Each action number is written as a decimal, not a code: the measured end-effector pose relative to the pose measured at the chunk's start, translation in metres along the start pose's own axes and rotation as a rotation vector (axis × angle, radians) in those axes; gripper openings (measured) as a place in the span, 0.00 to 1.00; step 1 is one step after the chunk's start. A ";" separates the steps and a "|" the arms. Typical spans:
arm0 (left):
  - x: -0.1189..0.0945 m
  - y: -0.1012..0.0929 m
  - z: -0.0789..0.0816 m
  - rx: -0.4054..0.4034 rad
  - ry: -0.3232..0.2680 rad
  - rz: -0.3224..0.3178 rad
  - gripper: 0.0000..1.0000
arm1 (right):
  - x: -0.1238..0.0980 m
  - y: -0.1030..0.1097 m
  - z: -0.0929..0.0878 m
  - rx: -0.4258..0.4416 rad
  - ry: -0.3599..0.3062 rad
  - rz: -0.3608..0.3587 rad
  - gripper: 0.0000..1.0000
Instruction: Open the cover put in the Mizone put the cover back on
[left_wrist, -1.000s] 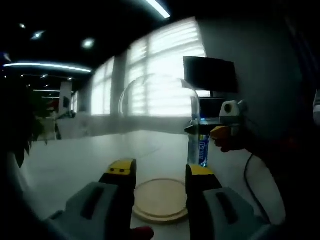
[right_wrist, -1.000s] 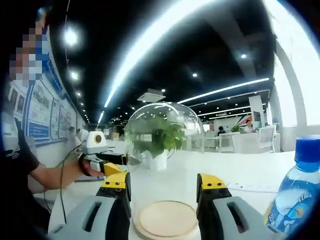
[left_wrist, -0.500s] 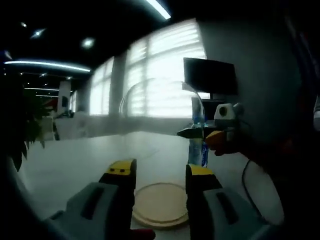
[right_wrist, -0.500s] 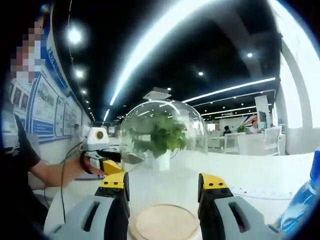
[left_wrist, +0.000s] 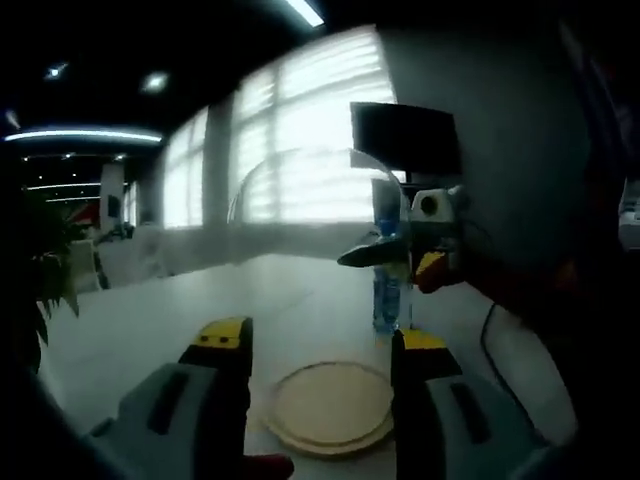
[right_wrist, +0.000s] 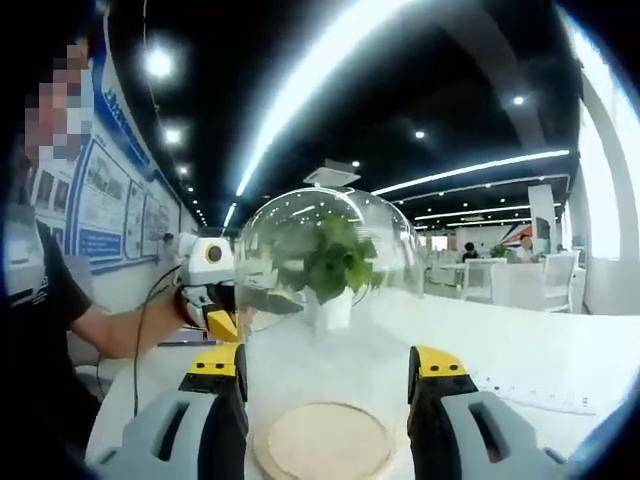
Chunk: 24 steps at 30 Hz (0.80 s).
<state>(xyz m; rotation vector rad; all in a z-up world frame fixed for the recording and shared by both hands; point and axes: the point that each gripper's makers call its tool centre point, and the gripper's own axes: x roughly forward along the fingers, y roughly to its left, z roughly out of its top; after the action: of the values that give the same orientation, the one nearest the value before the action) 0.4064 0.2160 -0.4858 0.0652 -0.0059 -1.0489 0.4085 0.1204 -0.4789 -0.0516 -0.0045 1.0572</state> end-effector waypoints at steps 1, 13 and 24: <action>0.001 0.001 0.000 0.001 0.004 -0.007 0.50 | 0.001 0.000 0.000 -0.006 0.006 0.003 0.61; 0.007 0.008 -0.006 -0.025 0.027 -0.126 0.53 | 0.011 0.000 -0.011 -0.058 0.101 0.058 0.69; 0.011 0.011 -0.008 -0.017 0.040 -0.212 0.56 | 0.019 -0.001 -0.014 -0.131 0.199 0.115 0.73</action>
<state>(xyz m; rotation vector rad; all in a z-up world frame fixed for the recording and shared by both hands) 0.4211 0.2124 -0.4930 0.0725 0.0471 -1.2591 0.4188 0.1358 -0.4931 -0.2780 0.1104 1.1619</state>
